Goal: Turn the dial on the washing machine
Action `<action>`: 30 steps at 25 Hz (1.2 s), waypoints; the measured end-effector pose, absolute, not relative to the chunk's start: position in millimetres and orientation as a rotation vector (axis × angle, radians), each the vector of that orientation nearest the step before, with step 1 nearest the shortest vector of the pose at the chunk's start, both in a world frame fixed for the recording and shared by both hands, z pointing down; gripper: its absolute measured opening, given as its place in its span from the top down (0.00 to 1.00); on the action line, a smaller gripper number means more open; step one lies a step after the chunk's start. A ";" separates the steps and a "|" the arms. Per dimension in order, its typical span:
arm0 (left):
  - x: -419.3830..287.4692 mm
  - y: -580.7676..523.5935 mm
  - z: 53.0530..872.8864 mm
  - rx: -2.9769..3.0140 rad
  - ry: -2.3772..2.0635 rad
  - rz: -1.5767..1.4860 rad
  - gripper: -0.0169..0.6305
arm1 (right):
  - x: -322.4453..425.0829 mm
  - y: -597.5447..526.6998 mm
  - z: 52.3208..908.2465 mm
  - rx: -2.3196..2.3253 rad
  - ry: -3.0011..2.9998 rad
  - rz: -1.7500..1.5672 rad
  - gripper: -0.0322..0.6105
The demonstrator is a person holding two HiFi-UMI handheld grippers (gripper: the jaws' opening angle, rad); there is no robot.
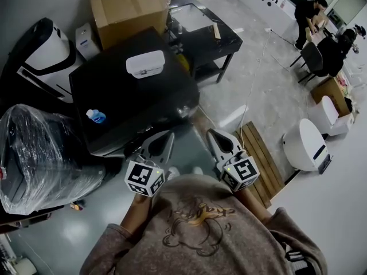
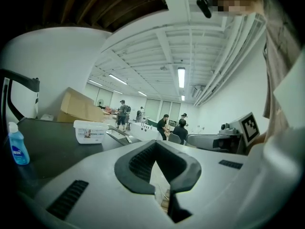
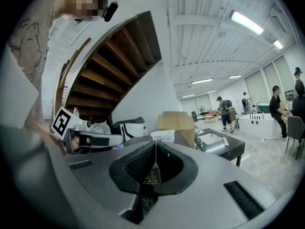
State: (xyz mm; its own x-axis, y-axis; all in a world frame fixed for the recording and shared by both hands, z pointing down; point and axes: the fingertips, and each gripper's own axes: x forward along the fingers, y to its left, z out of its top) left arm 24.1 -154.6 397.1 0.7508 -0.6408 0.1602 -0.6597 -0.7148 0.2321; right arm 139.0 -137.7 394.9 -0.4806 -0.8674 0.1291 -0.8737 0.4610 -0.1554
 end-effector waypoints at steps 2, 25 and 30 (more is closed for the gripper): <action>23.7 -154.0 401.7 2.679 -1.024 0.099 0.99 | 140.6 -137.9 399.2 1.586 -2.653 0.298 0.95; 17.3 -153.3 424.5 2.643 -1.063 0.073 0.99 | 131.7 -145.1 440.8 1.575 -2.599 0.402 0.95; 11.9 -157.8 422.8 2.631 -1.093 0.078 0.99 | 128.3 -148.5 438.5 1.561 -2.603 0.384 0.95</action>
